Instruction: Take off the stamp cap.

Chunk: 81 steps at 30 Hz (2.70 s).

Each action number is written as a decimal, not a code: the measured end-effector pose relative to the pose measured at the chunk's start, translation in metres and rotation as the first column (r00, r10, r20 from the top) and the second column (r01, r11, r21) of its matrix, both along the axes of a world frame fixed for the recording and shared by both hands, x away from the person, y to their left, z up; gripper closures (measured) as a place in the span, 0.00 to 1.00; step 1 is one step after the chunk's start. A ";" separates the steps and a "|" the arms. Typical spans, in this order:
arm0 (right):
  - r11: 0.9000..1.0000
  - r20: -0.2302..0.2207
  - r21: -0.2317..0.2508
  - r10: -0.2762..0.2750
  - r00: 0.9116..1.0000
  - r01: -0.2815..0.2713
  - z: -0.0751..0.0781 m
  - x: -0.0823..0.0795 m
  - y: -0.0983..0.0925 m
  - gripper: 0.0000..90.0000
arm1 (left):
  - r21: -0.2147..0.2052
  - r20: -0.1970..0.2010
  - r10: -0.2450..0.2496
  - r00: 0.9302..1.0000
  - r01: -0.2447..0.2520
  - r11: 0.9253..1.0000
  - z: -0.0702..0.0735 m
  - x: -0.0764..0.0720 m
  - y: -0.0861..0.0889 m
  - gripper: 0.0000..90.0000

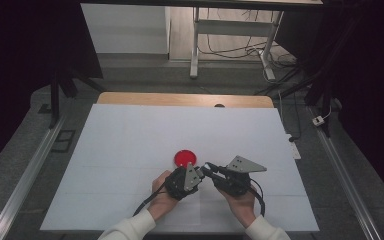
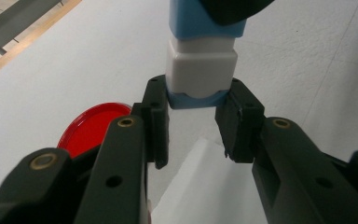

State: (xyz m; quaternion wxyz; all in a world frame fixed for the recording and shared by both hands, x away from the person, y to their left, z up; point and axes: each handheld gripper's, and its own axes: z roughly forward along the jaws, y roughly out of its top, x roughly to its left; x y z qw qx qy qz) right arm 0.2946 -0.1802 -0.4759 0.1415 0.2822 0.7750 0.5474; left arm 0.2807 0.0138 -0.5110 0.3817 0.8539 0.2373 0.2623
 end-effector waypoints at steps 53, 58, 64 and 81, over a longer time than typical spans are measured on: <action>1.000 -0.021 0.007 -0.011 1.000 0.011 0.002 -0.001 -0.001 0.84 | -0.046 -0.060 -0.032 0.998 0.029 0.999 0.002 0.004 0.005 0.73; 0.999 0.008 0.019 -0.026 1.000 0.026 0.005 -0.004 -0.003 0.84 | -0.059 -0.101 0.001 0.995 -0.007 0.998 -0.002 0.008 0.008 0.73; 0.997 0.043 0.050 -0.061 0.997 0.059 0.020 -0.003 -0.019 0.84 | -0.079 -0.105 0.007 0.994 -0.016 0.997 -0.002 0.012 0.015 0.73; 0.998 0.002 0.044 -0.036 0.999 0.036 0.012 0.002 -0.019 0.84 | -0.121 -0.093 0.009 0.996 -0.021 0.992 0.005 0.008 0.028 0.72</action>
